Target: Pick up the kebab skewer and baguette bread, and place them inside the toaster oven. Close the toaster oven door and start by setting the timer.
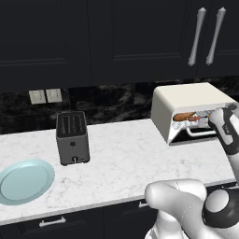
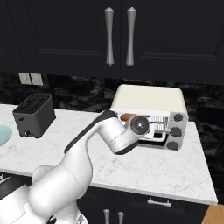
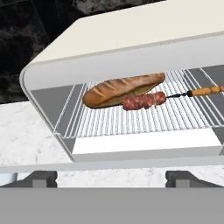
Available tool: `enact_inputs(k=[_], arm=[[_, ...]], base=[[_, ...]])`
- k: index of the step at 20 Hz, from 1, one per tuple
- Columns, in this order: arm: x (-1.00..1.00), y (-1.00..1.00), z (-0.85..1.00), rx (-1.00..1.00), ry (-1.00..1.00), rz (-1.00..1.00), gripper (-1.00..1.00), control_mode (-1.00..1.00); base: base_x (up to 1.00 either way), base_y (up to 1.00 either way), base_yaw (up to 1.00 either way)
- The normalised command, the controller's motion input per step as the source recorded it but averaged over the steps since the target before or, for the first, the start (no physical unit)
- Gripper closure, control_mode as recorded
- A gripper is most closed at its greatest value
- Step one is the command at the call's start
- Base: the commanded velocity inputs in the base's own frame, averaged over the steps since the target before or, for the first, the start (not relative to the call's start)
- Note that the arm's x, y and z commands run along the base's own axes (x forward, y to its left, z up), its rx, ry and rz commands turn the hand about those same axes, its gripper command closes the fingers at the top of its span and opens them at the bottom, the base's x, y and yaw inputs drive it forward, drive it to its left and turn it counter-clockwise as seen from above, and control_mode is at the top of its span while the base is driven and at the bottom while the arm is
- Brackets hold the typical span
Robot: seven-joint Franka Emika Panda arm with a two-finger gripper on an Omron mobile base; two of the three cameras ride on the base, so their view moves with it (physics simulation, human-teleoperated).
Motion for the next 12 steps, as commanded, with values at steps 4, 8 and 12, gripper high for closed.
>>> enact_inputs(k=[4,8,12], arm=[[0.46,0.18,0.0,-0.01,0.0,-0.05,-1.0,-1.0],[0.61,0.29,0.0,0.0,0.0,-0.02,-1.0,-1.0],[0.69,0.28,0.0,0.0,-0.01,0.0,-1.0,-1.0]], base=[[0.0,0.0,0.0],[0.0,0.0,0.0],[0.0,0.0,0.0]])
